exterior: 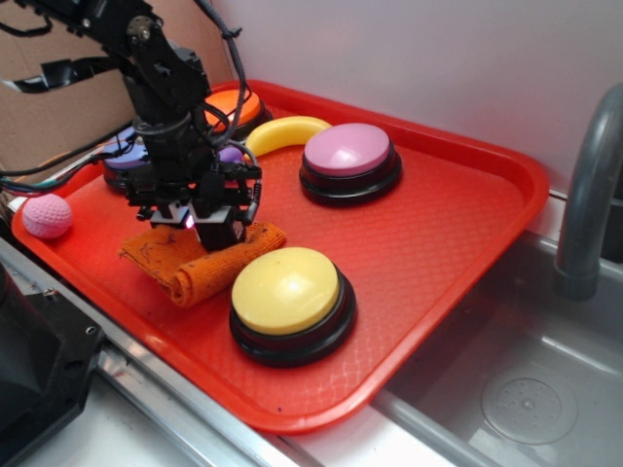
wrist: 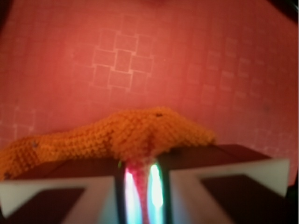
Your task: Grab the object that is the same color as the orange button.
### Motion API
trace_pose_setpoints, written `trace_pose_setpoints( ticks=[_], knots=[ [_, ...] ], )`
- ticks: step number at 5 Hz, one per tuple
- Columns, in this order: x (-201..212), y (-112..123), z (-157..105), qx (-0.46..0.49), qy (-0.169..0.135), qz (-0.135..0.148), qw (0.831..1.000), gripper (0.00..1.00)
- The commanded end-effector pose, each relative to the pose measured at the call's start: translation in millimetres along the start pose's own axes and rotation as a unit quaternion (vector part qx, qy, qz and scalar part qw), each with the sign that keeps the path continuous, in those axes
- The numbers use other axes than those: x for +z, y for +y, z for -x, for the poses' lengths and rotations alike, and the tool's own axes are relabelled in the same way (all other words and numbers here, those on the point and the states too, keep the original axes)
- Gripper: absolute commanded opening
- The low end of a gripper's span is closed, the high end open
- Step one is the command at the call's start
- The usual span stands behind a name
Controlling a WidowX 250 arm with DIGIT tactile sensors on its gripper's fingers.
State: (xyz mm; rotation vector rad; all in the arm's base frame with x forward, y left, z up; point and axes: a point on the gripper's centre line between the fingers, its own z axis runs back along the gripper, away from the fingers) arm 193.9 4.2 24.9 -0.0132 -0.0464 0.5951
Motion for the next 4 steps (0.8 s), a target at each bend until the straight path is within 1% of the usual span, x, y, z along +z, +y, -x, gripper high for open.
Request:
trace_pose_setpoints(
  ticks=[1, 2, 3, 4],
  knots=[
    [78.0, -5.2, -26.1, -0.154, -0.013, -0.031, 0.988, 0.0],
    [127.0, -3.6, -29.8, -0.199, -0.046, -0.034, 0.978, 0.0],
    [173.5, -2.7, -32.4, -0.278, -0.058, -0.04, 0.958, 0.0],
    [193.2, 0.6, -34.2, -0.28, -0.089, -0.023, 0.956, 0.0]
  ],
)
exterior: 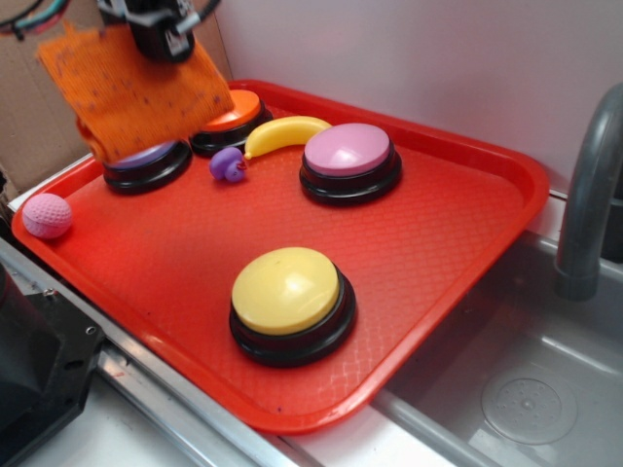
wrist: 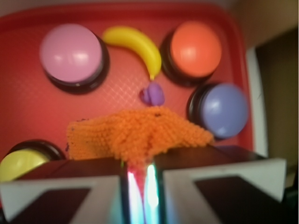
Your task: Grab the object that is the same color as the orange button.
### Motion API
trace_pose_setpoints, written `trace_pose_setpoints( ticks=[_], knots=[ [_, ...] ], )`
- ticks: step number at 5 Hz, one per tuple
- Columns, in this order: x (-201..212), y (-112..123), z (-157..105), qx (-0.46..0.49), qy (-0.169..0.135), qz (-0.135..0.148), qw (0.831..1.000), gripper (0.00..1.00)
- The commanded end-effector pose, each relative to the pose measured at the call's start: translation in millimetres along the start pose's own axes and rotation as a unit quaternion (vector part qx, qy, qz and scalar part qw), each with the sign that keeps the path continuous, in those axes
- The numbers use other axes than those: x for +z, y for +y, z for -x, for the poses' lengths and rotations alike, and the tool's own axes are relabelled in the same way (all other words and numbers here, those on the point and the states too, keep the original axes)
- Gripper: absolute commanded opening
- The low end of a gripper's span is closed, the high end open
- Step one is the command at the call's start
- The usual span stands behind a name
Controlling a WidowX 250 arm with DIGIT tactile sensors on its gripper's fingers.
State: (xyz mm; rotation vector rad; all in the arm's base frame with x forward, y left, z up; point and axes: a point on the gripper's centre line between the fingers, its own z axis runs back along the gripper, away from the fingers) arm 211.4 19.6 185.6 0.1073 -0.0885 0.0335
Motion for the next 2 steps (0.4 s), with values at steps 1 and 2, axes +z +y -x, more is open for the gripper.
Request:
trace_pose_setpoints(
  ticks=[1, 2],
  knots=[
    [34.9, 11.5, -6.6, 0.01, -0.071, 0.023, 0.997, 0.0],
    [28.3, 22.8, -15.9, 0.03, -0.06, 0.001, 0.998, 0.0]
  ],
)
